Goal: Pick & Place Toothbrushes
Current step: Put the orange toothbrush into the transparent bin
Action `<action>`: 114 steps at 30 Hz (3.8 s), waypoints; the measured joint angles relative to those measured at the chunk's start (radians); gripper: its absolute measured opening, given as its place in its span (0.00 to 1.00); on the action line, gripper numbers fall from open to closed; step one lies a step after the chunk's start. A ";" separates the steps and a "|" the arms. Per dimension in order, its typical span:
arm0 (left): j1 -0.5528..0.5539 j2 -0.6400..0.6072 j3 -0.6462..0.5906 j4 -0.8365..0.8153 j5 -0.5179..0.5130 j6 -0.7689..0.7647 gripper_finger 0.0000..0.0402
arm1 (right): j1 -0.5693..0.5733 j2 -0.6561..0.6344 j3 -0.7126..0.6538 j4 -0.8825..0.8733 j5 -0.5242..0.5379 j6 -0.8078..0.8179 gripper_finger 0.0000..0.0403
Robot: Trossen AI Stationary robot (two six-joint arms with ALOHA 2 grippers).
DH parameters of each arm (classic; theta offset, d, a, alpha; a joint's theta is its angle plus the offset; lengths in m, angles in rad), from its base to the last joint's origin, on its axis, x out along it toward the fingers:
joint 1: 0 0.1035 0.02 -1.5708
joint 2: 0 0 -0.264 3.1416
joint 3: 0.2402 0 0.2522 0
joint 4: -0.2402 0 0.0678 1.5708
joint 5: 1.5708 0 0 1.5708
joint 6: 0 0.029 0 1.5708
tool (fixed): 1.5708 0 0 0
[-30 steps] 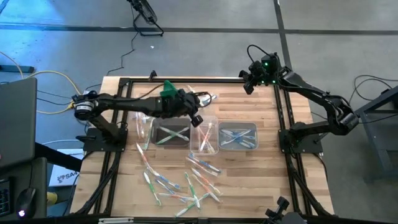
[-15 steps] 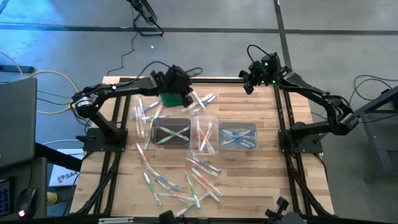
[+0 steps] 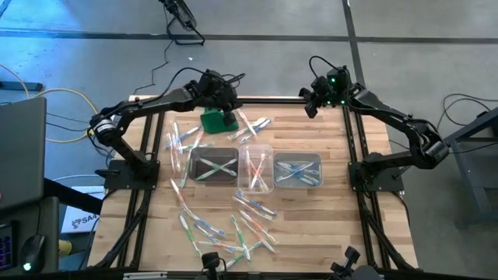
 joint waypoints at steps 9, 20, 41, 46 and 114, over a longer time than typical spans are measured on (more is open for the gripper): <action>0.023 0.046 0.075 -0.022 0.000 0.009 0.00 | 0.019 0.000 0.000 -0.001 -0.029 0.019 0.00; 0.033 0.167 0.213 -0.270 -0.005 0.348 0.00 | 0.042 0.000 0.000 -0.001 -0.024 0.019 0.00; 0.082 0.279 0.216 -0.197 0.047 0.377 0.00 | 0.042 0.000 0.000 0.009 -0.021 0.018 0.00; 0.067 0.279 0.216 -0.167 0.020 0.380 0.03 | 0.042 0.000 0.000 0.009 -0.021 0.018 0.00; 0.013 0.487 0.216 -0.108 0.026 0.482 0.07 | 0.042 0.000 0.000 0.008 -0.020 0.018 0.00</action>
